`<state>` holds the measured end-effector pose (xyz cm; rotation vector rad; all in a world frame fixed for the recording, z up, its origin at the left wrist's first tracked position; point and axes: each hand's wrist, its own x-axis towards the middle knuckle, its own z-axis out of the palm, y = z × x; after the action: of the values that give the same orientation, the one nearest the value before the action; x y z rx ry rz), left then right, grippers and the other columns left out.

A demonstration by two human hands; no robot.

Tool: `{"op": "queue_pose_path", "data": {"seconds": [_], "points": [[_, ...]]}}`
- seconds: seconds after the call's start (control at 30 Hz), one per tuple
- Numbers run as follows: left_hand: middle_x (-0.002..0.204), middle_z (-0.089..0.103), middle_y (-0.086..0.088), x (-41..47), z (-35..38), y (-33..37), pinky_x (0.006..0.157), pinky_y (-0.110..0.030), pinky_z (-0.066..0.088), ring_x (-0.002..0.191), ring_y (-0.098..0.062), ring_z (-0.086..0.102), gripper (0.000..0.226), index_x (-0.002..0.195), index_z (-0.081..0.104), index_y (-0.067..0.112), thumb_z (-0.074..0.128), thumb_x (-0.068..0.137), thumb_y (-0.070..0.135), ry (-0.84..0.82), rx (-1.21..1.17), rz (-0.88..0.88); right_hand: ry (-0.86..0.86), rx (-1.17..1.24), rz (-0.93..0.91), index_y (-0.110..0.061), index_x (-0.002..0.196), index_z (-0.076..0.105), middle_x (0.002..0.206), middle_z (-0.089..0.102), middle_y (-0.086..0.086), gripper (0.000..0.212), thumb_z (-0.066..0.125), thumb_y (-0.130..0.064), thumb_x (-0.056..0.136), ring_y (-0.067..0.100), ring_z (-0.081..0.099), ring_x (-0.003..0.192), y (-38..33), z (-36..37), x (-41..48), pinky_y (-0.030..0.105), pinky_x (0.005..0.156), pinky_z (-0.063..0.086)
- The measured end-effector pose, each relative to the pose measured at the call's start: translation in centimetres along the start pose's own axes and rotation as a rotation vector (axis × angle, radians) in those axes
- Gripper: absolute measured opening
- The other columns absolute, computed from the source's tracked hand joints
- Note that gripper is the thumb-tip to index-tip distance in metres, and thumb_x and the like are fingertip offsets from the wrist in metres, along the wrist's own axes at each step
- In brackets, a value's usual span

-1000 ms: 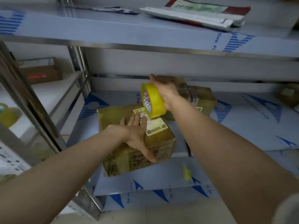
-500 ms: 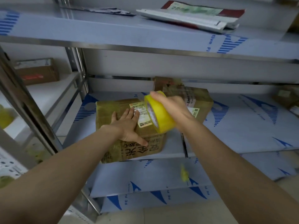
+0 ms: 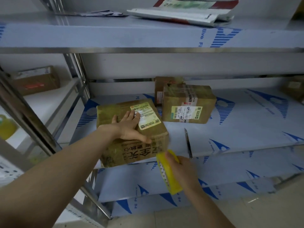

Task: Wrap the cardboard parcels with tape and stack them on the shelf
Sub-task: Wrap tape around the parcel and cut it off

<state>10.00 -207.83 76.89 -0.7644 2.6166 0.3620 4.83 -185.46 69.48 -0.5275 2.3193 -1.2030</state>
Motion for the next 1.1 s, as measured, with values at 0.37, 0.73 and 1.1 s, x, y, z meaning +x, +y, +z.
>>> {"op": "queue_pose_path", "data": {"seconds": [0.37, 0.73, 1.1], "points": [[0.158, 0.009, -0.014, 10.8, -2.6, 6.4, 0.116, -0.048, 0.005, 0.146, -0.030, 0.009, 0.073, 0.151, 0.004, 0.007, 0.029, 0.097, 0.049, 0.382, -0.037, -0.197, -0.059, -0.226, 0.081, -0.023, 0.057, 0.031, 0.058, 0.033, -0.004, 0.052, 0.039, -0.062, 0.091, 0.009, 0.032, 0.054, -0.5, 0.4, 2.4, 0.028, 0.048, 0.020], [0.099, 0.065, -0.016, 10.1, -2.1, 8.1, 0.081, -0.035, 0.034, 0.101, -0.031, 0.054, 0.049, 0.088, 0.066, 0.004, 0.034, 0.101, 0.040, 0.746, 0.261, -0.100, -0.055, -0.122, 0.086, -0.020, 0.050, 0.034, 0.053, 0.037, -0.003, 0.056, 0.045, -0.060, 0.089, 0.008, 0.038, 0.053, -1.0, 0.7, 2.7, 0.026, 0.047, 0.023], [0.157, -0.001, -0.025, 2.2, 3.2, 9.5, 0.119, -0.043, 0.001, 0.146, -0.036, 0.000, 0.085, 0.151, 0.005, 0.004, 0.010, 0.093, 0.065, 0.407, 0.267, 0.053, -0.057, -0.024, 0.123, -0.020, 0.058, 0.043, 0.063, 0.046, -0.002, 0.049, 0.047, -0.059, 0.087, 0.019, 0.050, 0.067, -1.1, 1.2, 3.0, 0.030, 0.052, 0.031]]}}
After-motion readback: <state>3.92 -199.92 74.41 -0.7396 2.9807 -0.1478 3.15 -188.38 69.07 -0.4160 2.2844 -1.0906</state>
